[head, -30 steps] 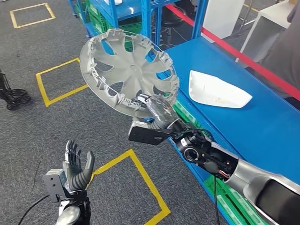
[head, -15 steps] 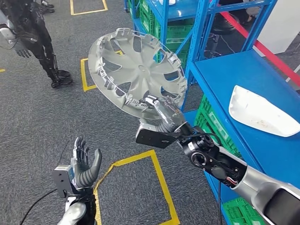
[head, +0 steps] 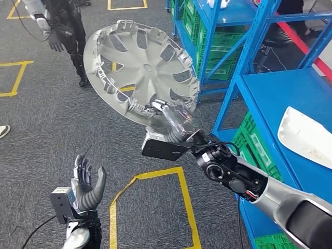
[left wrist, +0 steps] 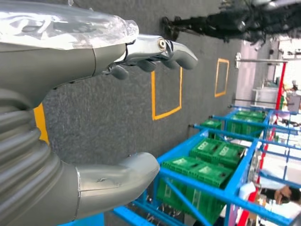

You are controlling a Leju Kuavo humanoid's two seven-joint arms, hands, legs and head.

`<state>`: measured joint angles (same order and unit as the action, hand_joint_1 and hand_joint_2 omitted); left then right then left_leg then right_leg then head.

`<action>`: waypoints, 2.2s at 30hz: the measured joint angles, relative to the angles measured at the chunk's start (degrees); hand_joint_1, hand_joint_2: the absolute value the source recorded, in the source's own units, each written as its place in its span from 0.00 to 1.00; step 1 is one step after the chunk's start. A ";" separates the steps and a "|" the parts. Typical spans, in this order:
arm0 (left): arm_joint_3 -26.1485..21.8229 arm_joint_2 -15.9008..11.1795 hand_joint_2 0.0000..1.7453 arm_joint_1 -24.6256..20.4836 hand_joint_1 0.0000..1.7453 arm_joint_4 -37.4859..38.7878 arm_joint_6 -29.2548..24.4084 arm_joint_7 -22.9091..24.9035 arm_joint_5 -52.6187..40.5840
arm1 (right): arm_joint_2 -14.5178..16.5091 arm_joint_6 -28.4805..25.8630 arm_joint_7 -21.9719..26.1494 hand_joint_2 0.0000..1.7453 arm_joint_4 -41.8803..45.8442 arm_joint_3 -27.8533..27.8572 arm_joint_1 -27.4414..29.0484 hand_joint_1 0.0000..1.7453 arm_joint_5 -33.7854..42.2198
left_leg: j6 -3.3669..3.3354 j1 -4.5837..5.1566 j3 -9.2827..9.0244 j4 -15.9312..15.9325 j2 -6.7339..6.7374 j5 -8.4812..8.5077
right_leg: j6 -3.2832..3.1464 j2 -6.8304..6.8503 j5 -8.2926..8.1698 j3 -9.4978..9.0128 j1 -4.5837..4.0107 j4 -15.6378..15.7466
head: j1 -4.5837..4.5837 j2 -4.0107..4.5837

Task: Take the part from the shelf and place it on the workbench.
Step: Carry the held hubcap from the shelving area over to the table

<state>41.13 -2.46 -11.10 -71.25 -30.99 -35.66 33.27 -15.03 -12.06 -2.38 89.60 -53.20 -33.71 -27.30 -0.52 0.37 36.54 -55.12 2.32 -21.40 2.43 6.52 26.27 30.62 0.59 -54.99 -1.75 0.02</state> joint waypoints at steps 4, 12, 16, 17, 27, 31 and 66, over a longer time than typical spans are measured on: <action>-0.02 -0.02 1.00 0.12 0.00 -0.08 -0.29 0.25 0.05 | -1.08 0.31 -0.56 1.00 0.51 0.59 0.00 1.00 0.05 | -1.23 -0.33 -0.69 0.56 -2.76 0.08 | 0.61 -4.76 4.90 3.36 0.47 -8.38 | -1.26 0.00; -0.02 0.23 1.00 1.06 0.00 -0.14 -0.33 0.44 0.38 | -2.77 0.79 -0.97 1.00 0.95 0.85 0.10 1.00 0.65 | -1.16 -0.24 -1.01 -0.45 -9.66 -0.54 | -0.29 -10.22 -1.64 3.34 0.64 -2.95 | -2.89 0.00; -0.01 0.22 1.00 1.54 0.00 -0.20 -0.19 0.35 0.37 | -3.11 0.84 -0.98 1.00 1.63 0.95 0.03 1.00 0.73 | 0.04 -0.49 -0.28 -0.46 -11.12 -0.37 | -0.93 -9.33 -1.71 1.96 0.66 -0.53 | -2.49 0.00; 0.00 0.19 1.00 1.60 0.00 -0.23 -0.18 0.33 0.37 | -3.17 0.86 -1.01 1.00 1.76 1.01 0.03 1.00 0.73 | 0.35 -0.32 0.22 -1.39 -9.53 -1.03 | -1.24 -8.57 -1.87 1.71 0.75 -0.15 | -2.14 0.00; 0.00 0.14 1.00 1.70 0.00 -0.32 -0.17 0.28 0.40 | -3.48 0.91 -1.08 1.00 2.05 1.43 0.08 1.00 0.73 | 1.32 -0.70 0.63 -2.30 1.37 -0.84 | -1.07 -1.13 -1.38 0.98 0.17 0.37 | 0.79 0.00; -0.01 0.21 1.00 1.97 0.00 -0.34 0.01 -0.03 0.68 | -3.74 1.13 -1.66 1.00 2.49 1.64 -0.02 1.00 0.79 | -0.40 -0.26 -0.42 0.05 0.42 -0.49 | 0.22 0.96 -0.70 0.19 -0.04 0.52 | 0.39 0.00; -0.02 0.06 1.00 3.35 0.00 -1.38 -0.95 -0.72 1.16 | -5.79 2.25 -2.15 1.00 4.21 2.07 -0.27 1.00 1.75 | -1.89 -0.51 -1.54 0.83 -3.48 -0.67 | 1.03 -5.27 5.90 4.44 0.70 -10.45 | -0.33 0.00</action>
<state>41.11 -2.41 -7.75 -72.63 -31.93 -36.38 34.43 -20.81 -9.82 -4.52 93.80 -51.13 -33.98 -25.55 -2.40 -0.14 34.99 -54.29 -1.15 -22.06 3.46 1.25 32.16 35.07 1.29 -65.44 -2.09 0.02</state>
